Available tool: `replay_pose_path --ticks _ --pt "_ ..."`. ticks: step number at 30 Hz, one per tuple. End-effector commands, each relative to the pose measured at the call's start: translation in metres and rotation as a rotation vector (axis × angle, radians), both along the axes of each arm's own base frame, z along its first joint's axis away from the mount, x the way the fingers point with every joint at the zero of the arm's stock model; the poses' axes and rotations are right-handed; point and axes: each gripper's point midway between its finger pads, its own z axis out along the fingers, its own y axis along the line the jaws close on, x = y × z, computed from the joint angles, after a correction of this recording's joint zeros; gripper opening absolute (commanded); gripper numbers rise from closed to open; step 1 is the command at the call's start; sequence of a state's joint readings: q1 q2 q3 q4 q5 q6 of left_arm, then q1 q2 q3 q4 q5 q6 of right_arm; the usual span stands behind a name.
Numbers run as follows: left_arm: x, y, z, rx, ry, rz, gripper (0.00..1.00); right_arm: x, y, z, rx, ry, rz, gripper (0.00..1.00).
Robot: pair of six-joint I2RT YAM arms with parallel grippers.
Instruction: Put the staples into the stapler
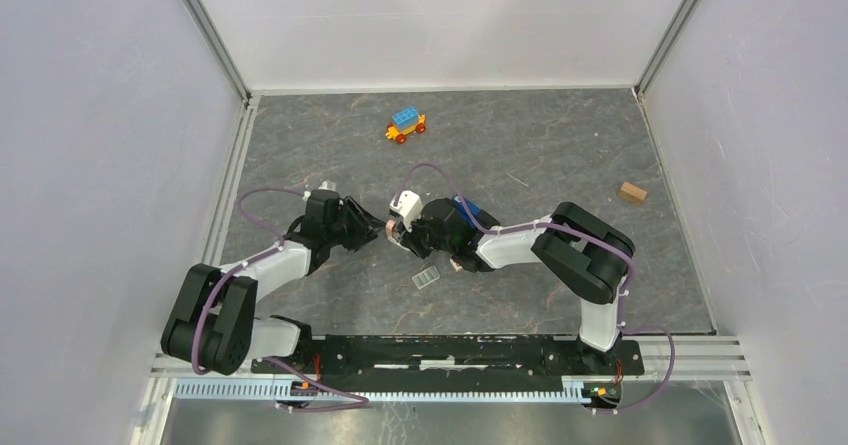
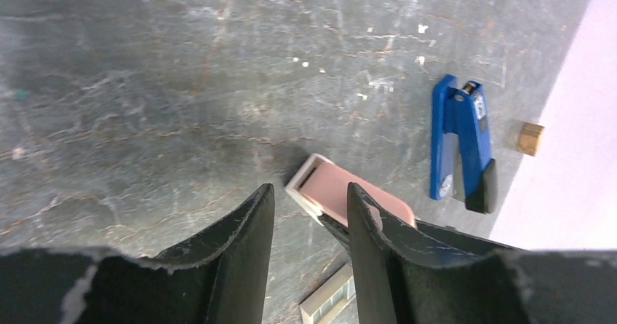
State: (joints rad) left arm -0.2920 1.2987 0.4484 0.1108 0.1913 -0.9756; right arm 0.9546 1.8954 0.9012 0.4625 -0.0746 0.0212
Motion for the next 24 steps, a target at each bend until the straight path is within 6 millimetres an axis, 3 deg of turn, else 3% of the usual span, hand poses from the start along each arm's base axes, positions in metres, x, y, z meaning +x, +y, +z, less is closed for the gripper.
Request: replay_pose_path --ticks 1,20,24 --pt "0.012 -0.016 0.030 -0.079 -0.110 -0.061 0.48 -0.013 0.018 -0.005 0.022 0.024 0.067 0.10" --pt "-0.007 -0.015 0.009 -0.076 -0.068 -0.090 0.49 -0.011 0.019 0.004 0.067 0.013 0.046 0.10" --pt "-0.007 -0.015 0.005 -0.070 -0.060 -0.096 0.49 -0.009 0.020 0.009 0.076 0.009 0.038 0.19"
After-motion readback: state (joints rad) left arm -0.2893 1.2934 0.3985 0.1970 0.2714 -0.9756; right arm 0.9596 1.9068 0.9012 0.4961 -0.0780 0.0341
